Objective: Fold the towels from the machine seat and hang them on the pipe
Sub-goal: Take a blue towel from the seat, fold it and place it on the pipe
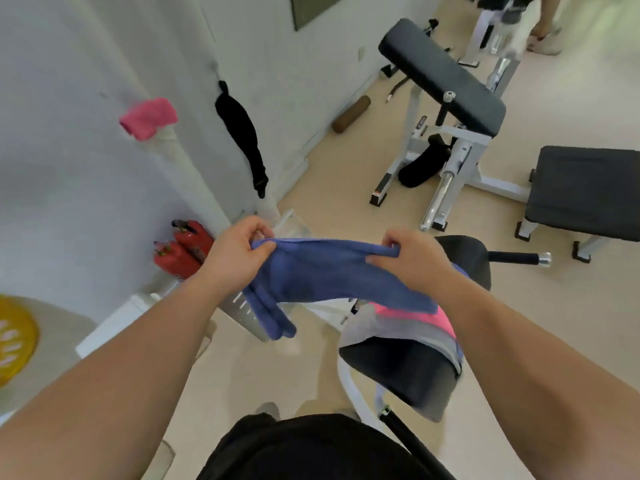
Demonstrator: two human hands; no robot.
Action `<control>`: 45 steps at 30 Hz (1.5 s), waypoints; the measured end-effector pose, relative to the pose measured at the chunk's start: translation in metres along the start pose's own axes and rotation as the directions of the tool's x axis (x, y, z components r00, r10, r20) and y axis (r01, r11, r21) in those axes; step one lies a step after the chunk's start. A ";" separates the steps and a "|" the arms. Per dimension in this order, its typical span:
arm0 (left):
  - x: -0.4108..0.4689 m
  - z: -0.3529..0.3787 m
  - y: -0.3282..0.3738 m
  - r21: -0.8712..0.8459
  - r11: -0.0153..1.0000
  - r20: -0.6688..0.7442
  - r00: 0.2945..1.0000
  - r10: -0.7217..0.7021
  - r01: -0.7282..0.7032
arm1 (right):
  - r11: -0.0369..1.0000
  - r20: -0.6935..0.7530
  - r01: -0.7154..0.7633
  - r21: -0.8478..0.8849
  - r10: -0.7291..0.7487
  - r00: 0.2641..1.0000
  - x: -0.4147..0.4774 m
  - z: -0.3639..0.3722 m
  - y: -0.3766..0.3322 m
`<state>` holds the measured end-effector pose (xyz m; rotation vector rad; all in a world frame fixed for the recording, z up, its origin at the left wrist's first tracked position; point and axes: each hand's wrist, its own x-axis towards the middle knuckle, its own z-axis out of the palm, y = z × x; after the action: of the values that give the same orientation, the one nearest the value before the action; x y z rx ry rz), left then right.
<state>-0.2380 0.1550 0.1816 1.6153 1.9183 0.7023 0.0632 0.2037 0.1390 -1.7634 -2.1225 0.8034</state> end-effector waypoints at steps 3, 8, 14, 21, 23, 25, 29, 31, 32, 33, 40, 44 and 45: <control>-0.012 -0.049 -0.032 0.108 0.993 -0.004 0.999 -0.039 0.039 | 0.992 0.120 0.126 -0.020 -0.122 0.985 0.025 0.015 -0.051; -0.035 -0.110 -0.107 0.100 0.967 -0.139 0.966 -0.220 0.235 | 0.958 0.261 0.238 -0.157 -0.192 0.946 0.051 0.069 -0.122; -0.077 -0.150 -0.232 -0.027 0.851 -0.197 0.832 -0.519 0.525 | 0.982 0.094 0.137 -0.133 -0.125 0.988 0.061 0.136 -0.217; -0.126 -0.168 -0.346 -0.453 0.606 -0.134 0.622 -0.771 0.654 | 0.982 0.062 0.113 0.151 -0.123 0.990 0.049 0.193 -0.324; -0.132 -0.178 -0.361 -0.544 0.548 -0.110 0.593 -0.798 0.636 | 0.983 0.020 0.099 0.158 -0.103 0.994 0.048 0.206 -0.344; -0.132 -0.187 -0.372 -0.588 0.532 -0.128 0.580 -0.804 0.609 | 0.977 0.005 0.081 0.197 -0.083 0.997 0.045 0.218 -0.360; -0.115 -0.200 -0.365 -0.639 0.562 -0.104 0.664 -0.740 0.525 | 0.967 0.085 0.139 0.212 -0.160 0.983 0.039 0.247 -0.378; -0.102 -0.203 -0.348 -0.614 0.622 -0.090 0.740 -0.667 0.486 | 0.945 0.172 0.258 0.200 -0.293 0.940 0.034 0.257 -0.385; -0.096 -0.205 -0.336 -0.567 0.683 -0.085 0.791 -0.606 0.461 | 0.925 0.219 0.318 0.209 -0.361 0.906 0.032 0.260 -0.387; -0.090 -0.207 -0.326 -0.522 0.740 -0.074 0.841 -0.536 0.425 | 0.902 0.272 0.370 0.222 -0.421 0.865 0.031 0.264 -0.391; -0.058 -0.225 -0.271 -0.402 0.870 0.068 0.957 -0.282 0.285 | 0.820 0.438 0.493 0.292 -0.572 0.693 0.068 0.268 -0.399; -0.046 -0.216 -0.267 -0.183 0.914 -0.058 0.924 -0.378 0.363 | 0.837 0.359 0.452 0.309 -0.542 0.760 0.102 0.246 -0.390; -0.042 -0.212 -0.267 -0.171 0.899 -0.098 0.901 -0.423 0.403 | 0.847 0.342 0.447 0.289 -0.527 0.778 0.114 0.240 -0.388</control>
<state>-0.5678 0.0621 0.1542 1.0402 2.1559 0.7613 -0.4068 0.2137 0.1489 -0.9140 -2.4961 1.2477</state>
